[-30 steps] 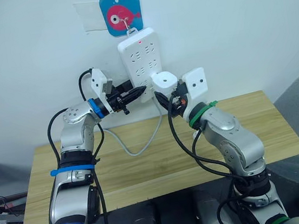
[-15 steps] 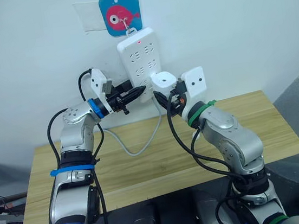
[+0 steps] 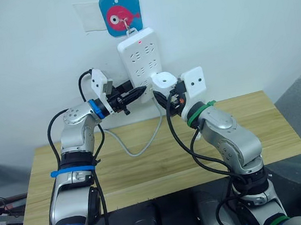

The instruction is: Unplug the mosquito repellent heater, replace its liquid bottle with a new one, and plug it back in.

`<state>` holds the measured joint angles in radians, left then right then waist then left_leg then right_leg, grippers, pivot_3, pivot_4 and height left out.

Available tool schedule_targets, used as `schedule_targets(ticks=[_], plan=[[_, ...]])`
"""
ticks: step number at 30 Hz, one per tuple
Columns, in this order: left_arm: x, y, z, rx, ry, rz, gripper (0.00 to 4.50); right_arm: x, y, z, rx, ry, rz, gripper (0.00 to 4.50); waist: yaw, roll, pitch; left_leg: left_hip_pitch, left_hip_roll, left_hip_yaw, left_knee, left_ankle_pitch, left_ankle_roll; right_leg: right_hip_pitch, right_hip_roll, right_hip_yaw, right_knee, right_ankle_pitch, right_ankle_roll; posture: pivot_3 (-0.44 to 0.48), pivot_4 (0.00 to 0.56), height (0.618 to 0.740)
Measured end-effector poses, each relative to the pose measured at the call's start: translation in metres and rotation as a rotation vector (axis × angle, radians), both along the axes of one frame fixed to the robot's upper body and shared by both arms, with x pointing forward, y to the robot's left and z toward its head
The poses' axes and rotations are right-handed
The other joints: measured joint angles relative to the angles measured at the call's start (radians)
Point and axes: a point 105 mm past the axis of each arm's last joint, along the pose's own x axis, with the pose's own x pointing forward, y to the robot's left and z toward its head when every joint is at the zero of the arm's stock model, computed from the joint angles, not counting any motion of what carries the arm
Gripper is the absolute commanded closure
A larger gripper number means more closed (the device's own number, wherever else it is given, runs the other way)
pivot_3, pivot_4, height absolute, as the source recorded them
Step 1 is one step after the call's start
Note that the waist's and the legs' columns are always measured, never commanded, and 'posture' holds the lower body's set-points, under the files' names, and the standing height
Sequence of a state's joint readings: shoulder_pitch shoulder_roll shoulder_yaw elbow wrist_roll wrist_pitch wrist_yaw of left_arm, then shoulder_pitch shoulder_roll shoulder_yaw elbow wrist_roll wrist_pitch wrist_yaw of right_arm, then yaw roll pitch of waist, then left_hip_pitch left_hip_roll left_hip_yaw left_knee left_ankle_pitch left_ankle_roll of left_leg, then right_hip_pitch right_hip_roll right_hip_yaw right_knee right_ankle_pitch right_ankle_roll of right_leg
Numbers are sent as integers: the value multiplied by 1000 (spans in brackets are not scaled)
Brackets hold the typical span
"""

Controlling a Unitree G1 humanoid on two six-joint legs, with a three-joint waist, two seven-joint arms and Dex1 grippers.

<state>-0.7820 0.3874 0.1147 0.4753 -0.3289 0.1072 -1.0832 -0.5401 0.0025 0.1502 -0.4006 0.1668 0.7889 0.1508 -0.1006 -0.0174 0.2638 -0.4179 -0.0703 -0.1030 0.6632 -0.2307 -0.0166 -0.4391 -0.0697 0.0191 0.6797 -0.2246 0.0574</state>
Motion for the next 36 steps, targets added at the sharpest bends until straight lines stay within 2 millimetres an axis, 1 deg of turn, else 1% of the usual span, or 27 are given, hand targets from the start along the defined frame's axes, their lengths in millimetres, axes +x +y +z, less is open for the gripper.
schedule_targets(ticks=[7, 8, 12, 13, 17, 30, 33, 35, 36], plan=[[0, -2, 0, -5, -4, -6, 3196, -2, -3, 1, -15, -13, 1, 1508, 3, 0, 0, -1, 0, -1, -1, 0, 0, 0, 0, -1, 0, 0, 0, -104, 238, 740], [-1, -3, 0, -6, -5, -8, 3196, -2, -4, 1, -15, -14, -1, 1508, 4, 0, 0, -1, 0, -1, -1, 0, 0, 0, 0, -1, -1, 0, 0, -91, 226, 740], [-3, -4, 2, -3, -17, -14, 3196, -6, -6, 2, -5, -23, 0, 1508, 11, 0, 0, -4, 0, -2, -3, 0, 0, -3, 0, -2, -2, 0, 0, -91, 226, 740], [-4, -4, 2, -1, -19, -14, 3196, -7, -7, 3, -5, -25, 0, 1508, 11, 0, 0, -4, 0, -2, -3, 0, 0, -3, 0, -2, -3, 0, 0, -76, 223, 740], [-6, -5, 3, 1, -26, -19, 3196, -10, -9, 3, -9, -34, 2, 1508, 13, 0, 0, -7, 0, -2, -3, 0, 0, -4, 0, -2, -7, 0, 0, -68, 220, 740], [-9, -9, 5, 0, -29, -39, 3196, -15, -15, 5, -4, -41, 13, 1508, 19, 0, 0, -8, 0, -3, -3, 0, 0, -4, 0, -3, -9, 0, 0, -66, 223, 740], [-9, -11, 5, -2, -28, -45, 3196, -16, -17, 6, -8, -40, 12, 1508, 20, 0, 0, -8, 0, -3, -3, 0, 0, -4, 0, -3, -10, 0, 0, -66, 231, 740], [-9, -12, 5, -2, -27, -48, 3196, -17, -18, 6, -13, -38, 12, 773, 20, 0, 0, -8, -1, -3, -3, 0, 0, -4, 0, -3, -10, 0, 0, -66, 231, 740], [-9, -13, 4, 1, -23, -54, 3196, -17, -19, 8, -8, -47, 8, 486, 20, 0, 0, -8, -1, -3, -3, 0, 0, -3, 0, -3, -10, 0, 0, -70, 234, 740]])
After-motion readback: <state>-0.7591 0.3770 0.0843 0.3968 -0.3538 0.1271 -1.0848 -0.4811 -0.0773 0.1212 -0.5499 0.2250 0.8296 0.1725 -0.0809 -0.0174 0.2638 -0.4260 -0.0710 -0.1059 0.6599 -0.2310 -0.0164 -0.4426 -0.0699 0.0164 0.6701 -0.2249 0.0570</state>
